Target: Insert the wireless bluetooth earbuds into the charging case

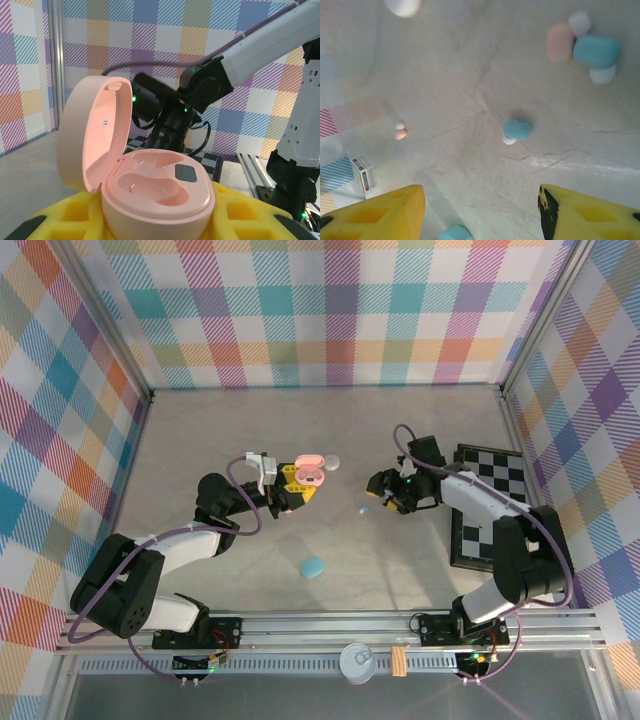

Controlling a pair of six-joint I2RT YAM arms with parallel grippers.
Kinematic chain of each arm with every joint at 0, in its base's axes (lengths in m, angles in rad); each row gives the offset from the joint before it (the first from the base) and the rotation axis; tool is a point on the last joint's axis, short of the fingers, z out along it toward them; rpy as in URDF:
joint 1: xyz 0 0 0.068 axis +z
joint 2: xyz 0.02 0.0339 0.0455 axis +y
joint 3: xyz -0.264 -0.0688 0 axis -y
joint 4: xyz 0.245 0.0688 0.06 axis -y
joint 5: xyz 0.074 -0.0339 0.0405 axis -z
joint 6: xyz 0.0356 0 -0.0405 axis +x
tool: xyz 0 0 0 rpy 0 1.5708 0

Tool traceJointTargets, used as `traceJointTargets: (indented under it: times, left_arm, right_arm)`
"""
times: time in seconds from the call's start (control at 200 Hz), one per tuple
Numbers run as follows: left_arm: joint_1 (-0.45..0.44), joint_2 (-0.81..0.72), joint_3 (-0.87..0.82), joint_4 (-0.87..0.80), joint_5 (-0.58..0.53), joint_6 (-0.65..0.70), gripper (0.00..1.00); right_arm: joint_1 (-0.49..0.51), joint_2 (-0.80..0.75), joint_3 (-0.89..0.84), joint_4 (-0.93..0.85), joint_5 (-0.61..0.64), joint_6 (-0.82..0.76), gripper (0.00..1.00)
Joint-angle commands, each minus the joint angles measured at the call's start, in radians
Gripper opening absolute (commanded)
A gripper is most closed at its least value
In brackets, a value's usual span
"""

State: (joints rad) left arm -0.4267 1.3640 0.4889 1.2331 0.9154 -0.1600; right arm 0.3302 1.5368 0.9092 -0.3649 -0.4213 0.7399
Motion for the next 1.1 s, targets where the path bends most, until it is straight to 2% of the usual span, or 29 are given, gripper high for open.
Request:
traceJointTargets:
  times: [0.0,0.165,0.385,0.745,1.095]
  left_arm:
    - [0.009,-0.019,0.004,0.040,0.011,0.024,0.31]
    - [0.009,-0.024,0.003,0.029,0.008,0.029,0.31]
    - [0.011,-0.038,-0.002,0.011,0.004,0.043,0.31]
    - [0.013,-0.058,-0.003,-0.024,0.004,0.055,0.31]
    - [0.014,-0.080,0.004,-0.088,-0.002,0.085,0.31]
  right_arm:
    - [0.037,0.043,-0.015,0.075,-0.023,0.112,0.58]
    - [0.080,0.109,-0.009,0.110,-0.001,0.150,0.54]
    - [0.082,0.153,0.012,0.111,0.031,0.140,0.50]
    - [0.069,0.237,0.115,0.032,0.063,0.061,0.50]
    - [0.052,0.300,0.196,0.002,0.026,0.011,0.49]
